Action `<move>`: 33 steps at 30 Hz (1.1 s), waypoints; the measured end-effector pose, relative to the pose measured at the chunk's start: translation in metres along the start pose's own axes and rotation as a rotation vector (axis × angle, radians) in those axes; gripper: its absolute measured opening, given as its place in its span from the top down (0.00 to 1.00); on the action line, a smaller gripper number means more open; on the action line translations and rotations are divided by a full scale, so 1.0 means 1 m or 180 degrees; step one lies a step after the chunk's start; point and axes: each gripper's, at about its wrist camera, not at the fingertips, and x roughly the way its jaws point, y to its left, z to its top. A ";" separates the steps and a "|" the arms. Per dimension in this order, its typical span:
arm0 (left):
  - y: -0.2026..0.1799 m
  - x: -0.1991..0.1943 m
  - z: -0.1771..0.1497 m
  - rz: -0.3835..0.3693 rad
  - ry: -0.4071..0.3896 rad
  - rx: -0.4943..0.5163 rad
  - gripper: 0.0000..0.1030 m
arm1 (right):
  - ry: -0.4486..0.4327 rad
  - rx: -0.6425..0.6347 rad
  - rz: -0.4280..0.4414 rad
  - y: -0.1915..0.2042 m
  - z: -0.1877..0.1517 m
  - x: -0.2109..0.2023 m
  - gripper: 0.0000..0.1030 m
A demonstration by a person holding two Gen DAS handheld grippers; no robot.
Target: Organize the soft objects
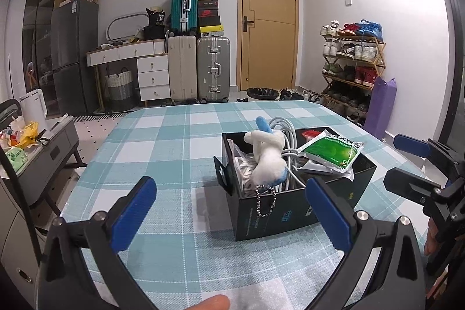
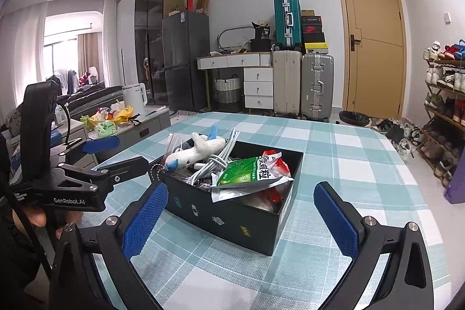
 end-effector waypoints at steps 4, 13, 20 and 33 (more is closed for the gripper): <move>0.000 0.002 -0.002 0.0005 0.0019 -0.0012 0.00 | -0.0023 -0.0002 -0.0017 0.001 -0.002 -0.001 0.01; 0.001 0.000 -0.003 0.0012 -0.0011 -0.0032 0.00 | -0.0132 -0.0016 -0.0053 0.001 -0.002 -0.007 0.01; 0.000 0.000 -0.002 0.0007 0.0007 -0.0040 0.00 | -0.0155 -0.0062 -0.0103 0.004 -0.003 -0.009 0.01; -0.003 -0.001 -0.001 -0.0006 -0.0001 0.0000 0.00 | -0.0172 -0.0064 -0.0106 0.004 -0.003 -0.011 0.01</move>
